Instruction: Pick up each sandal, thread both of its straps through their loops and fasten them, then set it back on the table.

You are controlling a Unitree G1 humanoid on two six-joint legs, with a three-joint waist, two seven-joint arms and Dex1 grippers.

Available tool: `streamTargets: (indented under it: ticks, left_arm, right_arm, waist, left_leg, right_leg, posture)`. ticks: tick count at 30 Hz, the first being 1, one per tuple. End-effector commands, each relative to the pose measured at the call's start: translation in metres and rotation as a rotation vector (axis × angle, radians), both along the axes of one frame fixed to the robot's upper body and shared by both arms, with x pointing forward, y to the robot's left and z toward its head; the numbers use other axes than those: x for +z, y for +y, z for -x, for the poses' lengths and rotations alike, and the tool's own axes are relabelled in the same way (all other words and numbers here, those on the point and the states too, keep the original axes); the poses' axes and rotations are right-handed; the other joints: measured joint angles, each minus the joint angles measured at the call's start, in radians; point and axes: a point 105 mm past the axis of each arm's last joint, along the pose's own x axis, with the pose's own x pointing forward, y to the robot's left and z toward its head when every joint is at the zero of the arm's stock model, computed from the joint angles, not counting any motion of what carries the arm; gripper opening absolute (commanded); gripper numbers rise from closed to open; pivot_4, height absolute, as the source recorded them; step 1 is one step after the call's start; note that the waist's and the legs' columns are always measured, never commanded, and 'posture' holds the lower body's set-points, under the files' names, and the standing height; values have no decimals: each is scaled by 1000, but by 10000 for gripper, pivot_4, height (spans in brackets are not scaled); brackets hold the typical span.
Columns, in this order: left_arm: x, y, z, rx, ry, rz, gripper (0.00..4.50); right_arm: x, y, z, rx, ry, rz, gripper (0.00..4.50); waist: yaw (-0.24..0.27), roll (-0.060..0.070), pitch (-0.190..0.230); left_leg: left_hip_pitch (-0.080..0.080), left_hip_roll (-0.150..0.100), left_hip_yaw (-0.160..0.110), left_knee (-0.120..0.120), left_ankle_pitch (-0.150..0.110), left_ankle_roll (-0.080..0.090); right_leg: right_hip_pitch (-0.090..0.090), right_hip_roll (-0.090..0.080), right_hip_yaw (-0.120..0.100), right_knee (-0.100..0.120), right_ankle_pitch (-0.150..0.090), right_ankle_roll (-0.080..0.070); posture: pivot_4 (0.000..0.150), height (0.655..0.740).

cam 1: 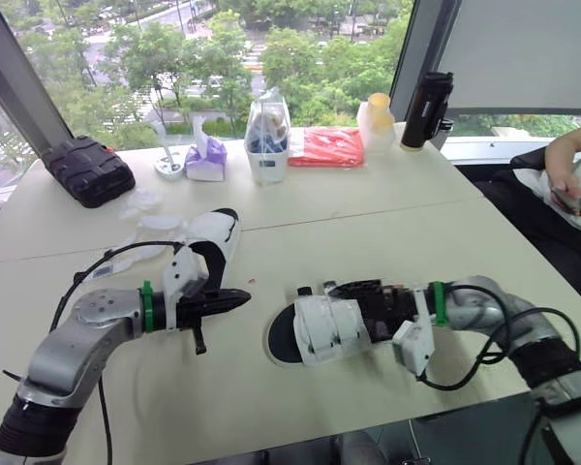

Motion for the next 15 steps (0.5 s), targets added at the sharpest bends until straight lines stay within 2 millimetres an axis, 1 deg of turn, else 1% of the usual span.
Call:
streamTargets:
  ticks: [1, 3, 5, 6, 7, 12, 13, 14, 15]
  left_arm:
    - [11, 5, -6, 32, -42, 22, 0]
    - [12, 6, -8, 41, -45, 24, 0]
    - [12, 7, -9, 48, -48, 25, 0]
    - [13, 7, -9, 53, -49, 27, 0]
    - [13, 8, -9, 57, -51, 27, 0]
    - [10, 11, -10, 75, -56, 21, 0]
    - [10, 11, -11, 79, -56, 24, 0]
    - [11, 11, -11, 82, -57, 27, 0]
    - [10, 11, -11, 84, -58, 29, 0]
  right_arm:
    - [9, 18, 2, 83, -62, -29, 42968]
    - [6, 27, 3, 120, -71, -26, 42968]
    - [5, 33, 5, 157, -81, -21, 37886]
    - [5, 34, 5, 168, -84, -18, 34730]
    - [5, 34, 5, 178, -89, -18, 30194]
    - [3, 30, 6, 192, -101, -4, 4980]
    - [3, 29, 6, 185, -103, -4, 1165]
    - [7, 29, 2, 168, -113, -16, 476]
    - [15, 29, -5, 130, -128, -40, 476]
  waist:
    - [1, 0, 0]
    - [1, 0, 0]
    - [1, 0, 0]
    - [0, 0, 0]
    - [0, 0, 0]
    - [-1, 0, 0]
    - [-1, 0, 0]
    - [0, 0, 0]
    - [0, 0, 0]
  left_leg:
    - [0, 0, 0, 0, 0, 0]
    - [0, 0, 0, 0, 0, 0]
    - [0, 0, 0, 0, 0, 0]
    - [0, 0, 0, 0, 0, 0]
    - [0, 0, 0, 0, 0, 0]
    - [0, -1, 0, 0, 0, -1]
    - [0, -1, 0, 0, 0, -1]
    - [0, -1, 0, 0, 0, -1]
    - [0, -1, 0, 0, 0, -1]
  right_leg:
    - [0, 0, 0, 0, 0, 0]
    - [0, 0, 0, 0, 0, 0]
    - [0, 0, 0, 1, 0, 0]
    - [0, 0, 0, 2, 0, 0]
    - [-1, 0, 0, 2, 0, -1]
    - [-2, 0, 1, 6, 0, -1]
    - [-2, 0, 1, 6, 0, -1]
    - [-2, 0, 1, 6, 0, -1]
    - [-3, 0, 1, 7, 0, -1]
  posture:
    - [1500, 7400]
    - [1500, 7400]
    - [1500, 7400]
    - [1500, 7400]
    - [1500, 7400]
    - [1500, 7400]
    - [1500, 7400]
    - [1500, 7400]
    - [1500, 7400]
